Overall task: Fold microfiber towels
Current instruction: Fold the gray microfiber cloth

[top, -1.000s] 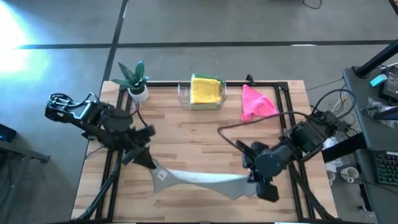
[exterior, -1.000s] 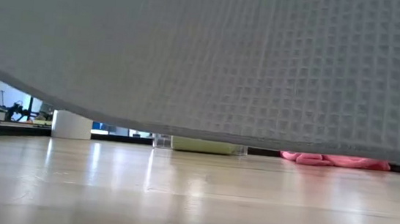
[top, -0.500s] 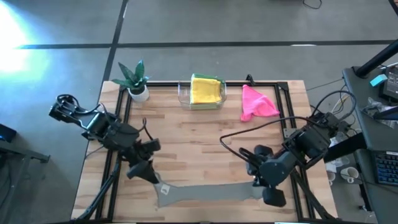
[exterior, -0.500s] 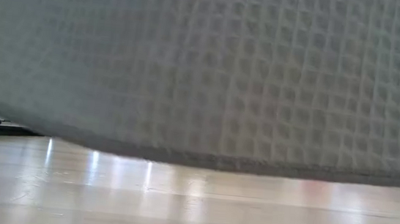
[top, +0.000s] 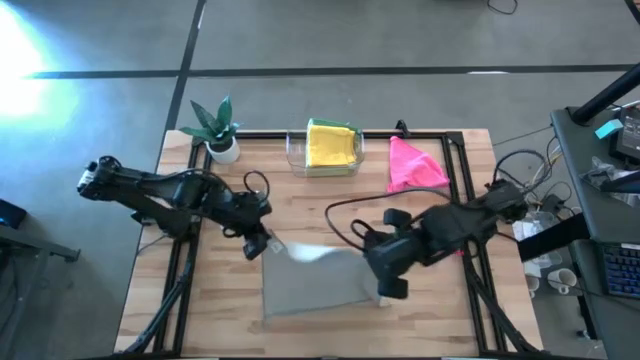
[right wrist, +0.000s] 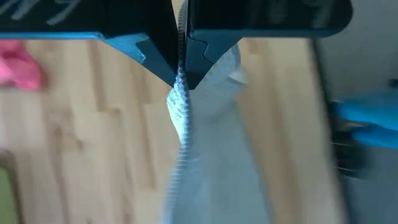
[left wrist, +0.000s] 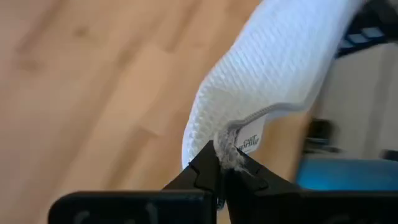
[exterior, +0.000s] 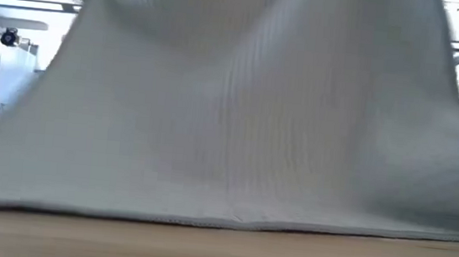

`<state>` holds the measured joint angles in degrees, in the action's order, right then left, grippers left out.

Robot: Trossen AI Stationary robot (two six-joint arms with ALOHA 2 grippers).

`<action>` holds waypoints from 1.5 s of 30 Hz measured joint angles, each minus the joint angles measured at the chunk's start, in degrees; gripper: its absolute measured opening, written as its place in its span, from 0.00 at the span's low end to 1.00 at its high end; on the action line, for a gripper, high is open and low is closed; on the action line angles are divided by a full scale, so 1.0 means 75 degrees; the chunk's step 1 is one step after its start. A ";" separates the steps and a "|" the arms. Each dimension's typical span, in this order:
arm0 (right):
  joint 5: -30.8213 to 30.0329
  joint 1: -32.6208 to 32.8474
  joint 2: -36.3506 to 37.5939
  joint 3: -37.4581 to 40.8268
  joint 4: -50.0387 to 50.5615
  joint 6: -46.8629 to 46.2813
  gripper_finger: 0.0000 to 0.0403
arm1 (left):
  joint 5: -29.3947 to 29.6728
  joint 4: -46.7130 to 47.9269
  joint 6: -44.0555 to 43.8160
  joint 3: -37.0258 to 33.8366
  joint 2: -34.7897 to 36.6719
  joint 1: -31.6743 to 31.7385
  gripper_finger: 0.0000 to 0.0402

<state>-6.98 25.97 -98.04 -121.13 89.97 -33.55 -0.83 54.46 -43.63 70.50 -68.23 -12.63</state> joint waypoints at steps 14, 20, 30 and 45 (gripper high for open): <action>-0.1047 -0.0979 0.0017 0.2226 0.0004 0.0801 0.02 | 0.2372 -0.0154 0.1428 -0.1359 -0.0003 0.1092 0.00; -0.1875 -0.1199 0.0017 0.2932 -0.0023 0.1388 0.02 | 0.2981 -0.0540 0.2333 -0.1798 -0.0031 0.1092 0.00; -0.2679 -0.1249 0.0019 0.4157 -0.0936 0.1443 0.02 | 0.3729 -0.1645 0.3295 -0.2552 -0.0047 0.1069 0.00; -0.2611 -0.0576 0.0017 0.4469 -0.2487 0.1342 0.02 | 0.3700 -0.2284 0.4281 -0.2857 0.0003 -0.0507 0.00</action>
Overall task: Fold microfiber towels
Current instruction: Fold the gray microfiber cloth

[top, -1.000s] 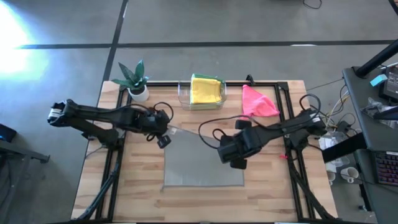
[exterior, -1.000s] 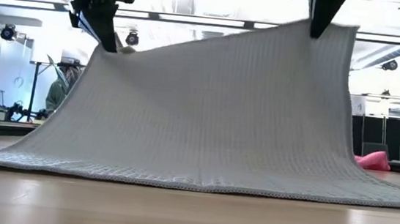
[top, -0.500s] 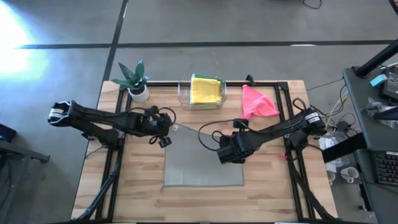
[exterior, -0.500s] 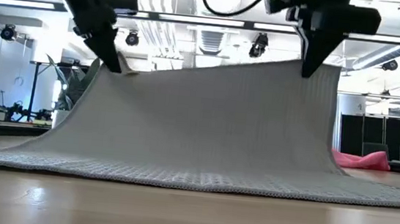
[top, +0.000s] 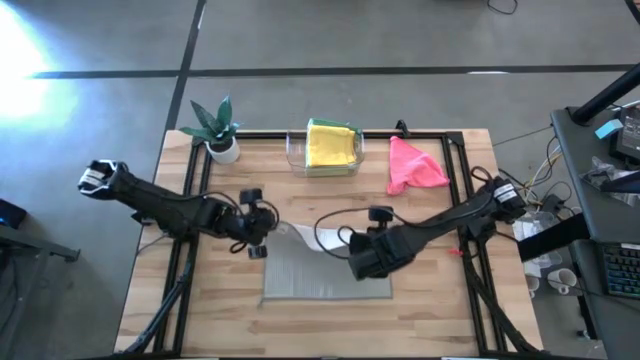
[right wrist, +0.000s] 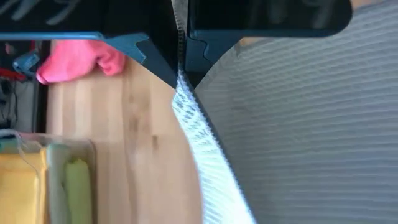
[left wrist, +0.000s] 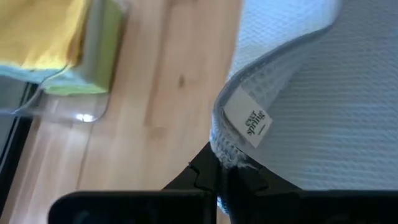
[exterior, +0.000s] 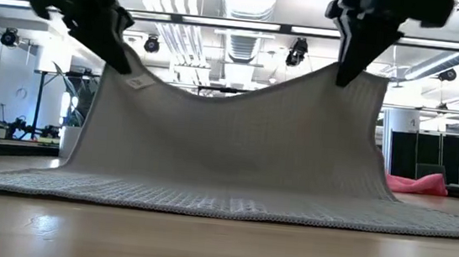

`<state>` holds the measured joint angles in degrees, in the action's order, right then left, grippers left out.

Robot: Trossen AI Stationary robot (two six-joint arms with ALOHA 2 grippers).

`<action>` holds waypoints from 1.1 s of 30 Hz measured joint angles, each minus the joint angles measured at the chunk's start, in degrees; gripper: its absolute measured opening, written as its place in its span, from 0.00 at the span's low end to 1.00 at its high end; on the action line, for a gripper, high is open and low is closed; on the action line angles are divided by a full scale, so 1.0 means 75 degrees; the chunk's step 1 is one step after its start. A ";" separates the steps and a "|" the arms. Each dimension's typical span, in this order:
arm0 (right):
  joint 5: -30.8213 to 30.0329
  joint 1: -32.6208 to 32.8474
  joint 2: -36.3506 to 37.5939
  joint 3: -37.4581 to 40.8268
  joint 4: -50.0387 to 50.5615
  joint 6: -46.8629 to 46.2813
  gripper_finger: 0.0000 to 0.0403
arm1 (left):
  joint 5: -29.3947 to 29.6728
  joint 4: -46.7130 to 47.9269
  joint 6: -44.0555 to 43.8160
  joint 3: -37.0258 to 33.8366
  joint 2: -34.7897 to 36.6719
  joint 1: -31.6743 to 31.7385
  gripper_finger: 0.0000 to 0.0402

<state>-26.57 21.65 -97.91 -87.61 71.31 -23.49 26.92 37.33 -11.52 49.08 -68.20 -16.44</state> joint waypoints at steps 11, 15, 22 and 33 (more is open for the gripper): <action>0.0065 0.0921 0.0000 0.0605 -0.0666 -0.0928 0.02 | -0.0074 -0.0301 0.0443 -0.0079 -0.0540 -0.1237 0.00; 0.0208 0.1231 -0.0037 0.0784 -0.0947 -0.0978 0.02 | -0.0087 -0.0370 0.0462 -0.0079 -0.0957 -0.1624 0.00; 0.0940 0.1589 -0.0067 0.1047 -0.1574 -0.1092 0.02 | -0.0366 -0.0350 0.0817 -0.0079 -0.1576 -0.2143 0.00; 0.1612 0.1736 -0.0073 0.1668 -0.2388 -0.1472 0.02 | -0.1325 -0.0935 0.0995 0.0029 -0.2043 -0.2452 0.00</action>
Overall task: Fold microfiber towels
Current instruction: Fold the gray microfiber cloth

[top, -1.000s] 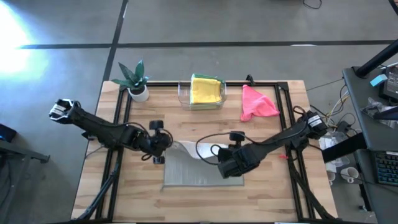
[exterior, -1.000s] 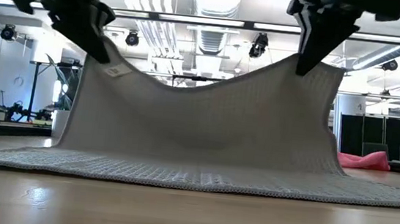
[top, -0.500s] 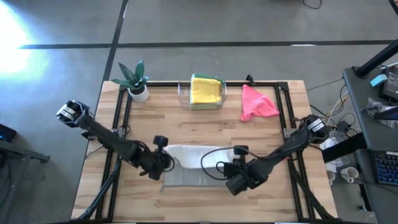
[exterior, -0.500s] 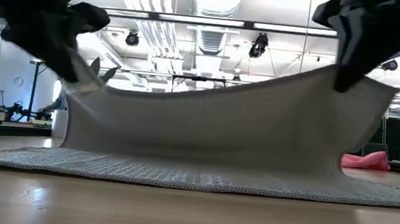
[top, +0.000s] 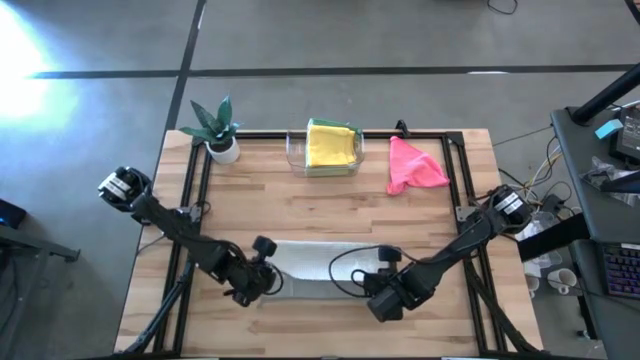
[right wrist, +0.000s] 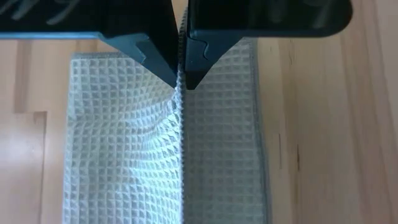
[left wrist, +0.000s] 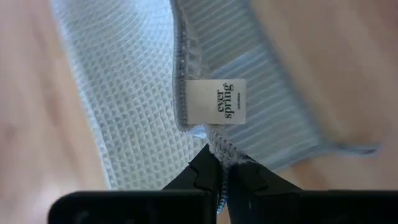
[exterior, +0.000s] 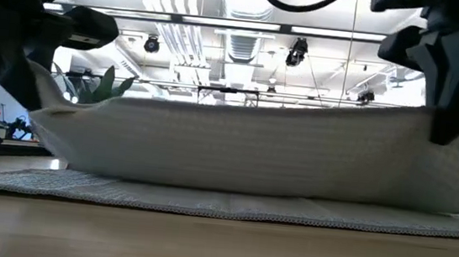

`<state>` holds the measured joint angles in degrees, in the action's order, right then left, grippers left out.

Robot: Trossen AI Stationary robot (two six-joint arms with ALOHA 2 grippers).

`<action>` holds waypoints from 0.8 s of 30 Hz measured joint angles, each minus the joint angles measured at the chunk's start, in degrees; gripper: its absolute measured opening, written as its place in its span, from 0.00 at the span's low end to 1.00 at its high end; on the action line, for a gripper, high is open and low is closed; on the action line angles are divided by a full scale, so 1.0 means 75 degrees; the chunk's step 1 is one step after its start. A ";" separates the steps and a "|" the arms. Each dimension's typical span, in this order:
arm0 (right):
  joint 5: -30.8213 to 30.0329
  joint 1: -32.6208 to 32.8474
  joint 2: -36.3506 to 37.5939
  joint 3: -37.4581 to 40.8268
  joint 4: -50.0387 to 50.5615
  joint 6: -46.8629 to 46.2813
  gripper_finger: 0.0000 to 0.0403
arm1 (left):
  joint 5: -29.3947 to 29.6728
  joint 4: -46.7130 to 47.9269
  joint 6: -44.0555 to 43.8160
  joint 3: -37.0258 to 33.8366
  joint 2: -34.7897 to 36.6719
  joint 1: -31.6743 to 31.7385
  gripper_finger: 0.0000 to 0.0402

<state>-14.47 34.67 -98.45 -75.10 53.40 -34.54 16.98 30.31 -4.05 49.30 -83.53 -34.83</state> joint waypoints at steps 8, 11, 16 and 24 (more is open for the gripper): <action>0.0189 -0.0005 -0.0003 0.0023 -0.0070 -0.0006 0.02 | -0.0267 -0.0188 -0.0003 0.0000 -0.0096 -0.0015 0.00; 0.0387 -0.0005 -0.0003 0.0022 -0.0143 -0.0004 0.02 | -0.0268 -0.0187 -0.0003 0.0000 -0.0096 -0.0015 0.00; 0.0684 -0.0002 -0.0003 0.0019 -0.0398 0.0015 0.02 | -0.0489 -0.0184 0.0000 0.0000 -0.0096 -0.0009 0.00; 0.0757 -0.0002 -0.0003 0.0016 -0.0444 0.0017 0.10 | -0.0877 -0.0184 0.0006 0.0000 -0.0096 -0.0009 0.06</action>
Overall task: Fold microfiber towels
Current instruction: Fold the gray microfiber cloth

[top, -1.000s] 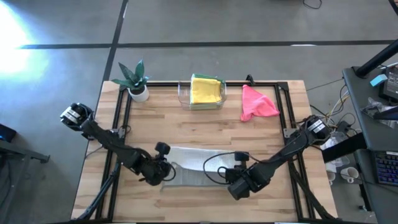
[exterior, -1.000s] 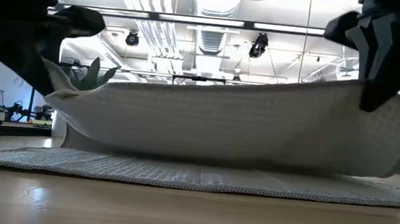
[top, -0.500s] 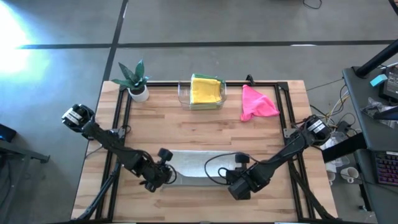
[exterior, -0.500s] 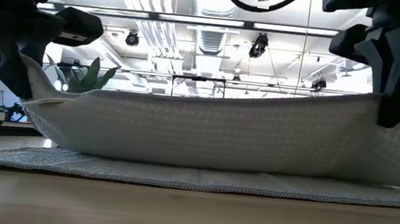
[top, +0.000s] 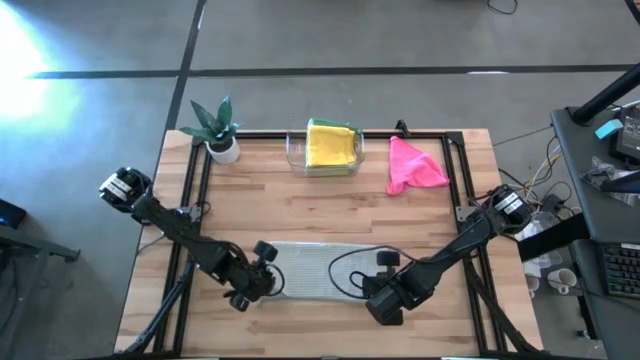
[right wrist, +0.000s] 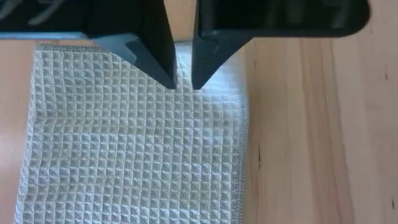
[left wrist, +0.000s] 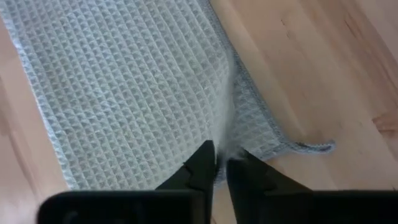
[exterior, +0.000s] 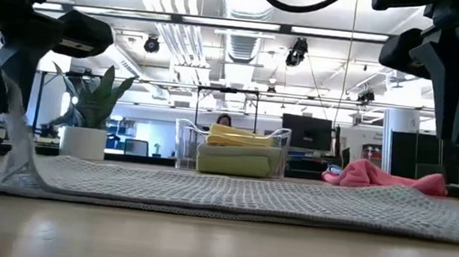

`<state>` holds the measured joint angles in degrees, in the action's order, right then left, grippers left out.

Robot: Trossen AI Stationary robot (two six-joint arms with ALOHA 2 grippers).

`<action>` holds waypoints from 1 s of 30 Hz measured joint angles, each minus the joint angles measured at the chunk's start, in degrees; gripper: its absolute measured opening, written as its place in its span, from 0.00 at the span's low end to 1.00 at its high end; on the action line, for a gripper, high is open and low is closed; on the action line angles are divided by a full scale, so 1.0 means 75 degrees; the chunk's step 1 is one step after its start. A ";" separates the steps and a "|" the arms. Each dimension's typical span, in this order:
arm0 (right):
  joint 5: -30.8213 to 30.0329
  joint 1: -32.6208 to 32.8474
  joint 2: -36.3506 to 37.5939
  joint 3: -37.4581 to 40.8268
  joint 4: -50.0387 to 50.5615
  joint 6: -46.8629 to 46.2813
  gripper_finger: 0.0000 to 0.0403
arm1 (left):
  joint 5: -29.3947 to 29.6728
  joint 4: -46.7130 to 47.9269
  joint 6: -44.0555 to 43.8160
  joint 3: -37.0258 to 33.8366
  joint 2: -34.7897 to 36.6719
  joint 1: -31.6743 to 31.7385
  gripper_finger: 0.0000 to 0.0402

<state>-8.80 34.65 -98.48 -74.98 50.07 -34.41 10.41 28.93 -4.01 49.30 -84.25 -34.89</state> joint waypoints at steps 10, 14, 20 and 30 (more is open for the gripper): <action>0.0015 0.0000 0.0026 -0.0045 0.0437 -0.0961 0.26 | -0.0478 0.0954 -0.0412 0.0208 0.0141 0.0000 0.26; 0.0032 -0.0002 0.0058 -0.0185 0.0886 -0.1280 0.28 | -0.0909 0.2472 -0.0755 0.0829 0.0463 0.0000 0.29; 0.0027 -0.0125 0.0056 -0.0089 0.0808 -0.1654 0.28 | -0.0350 0.2188 -0.0815 0.1010 0.1100 0.0056 0.29; -0.0032 -0.0437 0.0026 0.0239 0.0613 -0.2470 0.23 | 0.0209 -0.0570 -0.1055 -0.0226 0.0891 0.0539 0.29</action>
<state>-9.04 31.37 -98.28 -73.19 54.66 -52.94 11.98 24.66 -11.92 47.60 -77.56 -30.85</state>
